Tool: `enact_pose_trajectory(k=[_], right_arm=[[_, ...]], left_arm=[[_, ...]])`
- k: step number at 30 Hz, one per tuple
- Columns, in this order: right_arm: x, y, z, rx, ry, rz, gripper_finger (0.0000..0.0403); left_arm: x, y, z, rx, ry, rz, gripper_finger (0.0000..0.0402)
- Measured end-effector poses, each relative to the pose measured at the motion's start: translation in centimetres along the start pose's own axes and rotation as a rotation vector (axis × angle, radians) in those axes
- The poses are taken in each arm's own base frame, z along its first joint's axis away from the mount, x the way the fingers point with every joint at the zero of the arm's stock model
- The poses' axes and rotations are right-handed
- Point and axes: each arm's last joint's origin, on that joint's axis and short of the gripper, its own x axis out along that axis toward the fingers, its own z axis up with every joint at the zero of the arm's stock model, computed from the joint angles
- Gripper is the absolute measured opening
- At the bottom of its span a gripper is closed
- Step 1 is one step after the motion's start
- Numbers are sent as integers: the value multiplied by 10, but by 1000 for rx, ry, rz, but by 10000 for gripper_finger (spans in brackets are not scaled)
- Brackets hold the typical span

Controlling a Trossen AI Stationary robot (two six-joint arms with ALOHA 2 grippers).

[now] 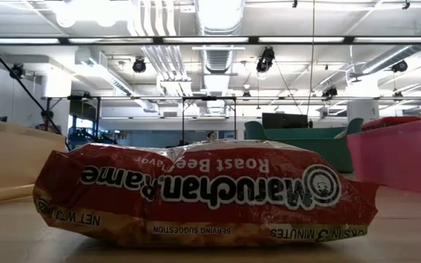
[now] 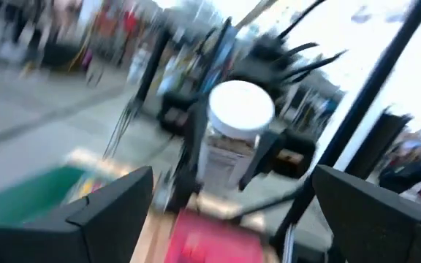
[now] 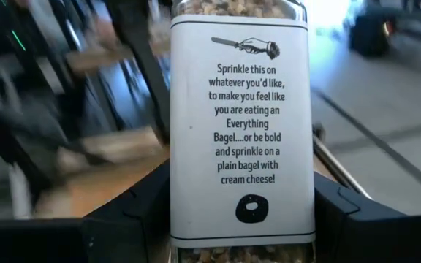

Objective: Pick & Place Food Item
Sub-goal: Put the white seasoning bottle into the pink bin

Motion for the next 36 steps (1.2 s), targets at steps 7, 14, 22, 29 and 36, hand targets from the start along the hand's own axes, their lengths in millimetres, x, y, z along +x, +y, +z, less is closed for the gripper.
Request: enact_pose_trajectory(k=[7,14,22,29,36], right_arm=[[-8,-6,-8,141,-228,81,196],[5,-9,-19,182,-264,69,196],[10,-7,-9,186,-309,85,196],[27,-5,-11,237,-300,93,196],[38,-1,-9,241,-305,106,196]], left_arm=[[29,7,-11,7,-186,-37,378],[64,14,-18,-13,-151,-23,378],[86,13,-14,11,-139,-42,378],[93,13,-14,50,-151,-86,379],[91,8,-14,108,-130,-183,351]])
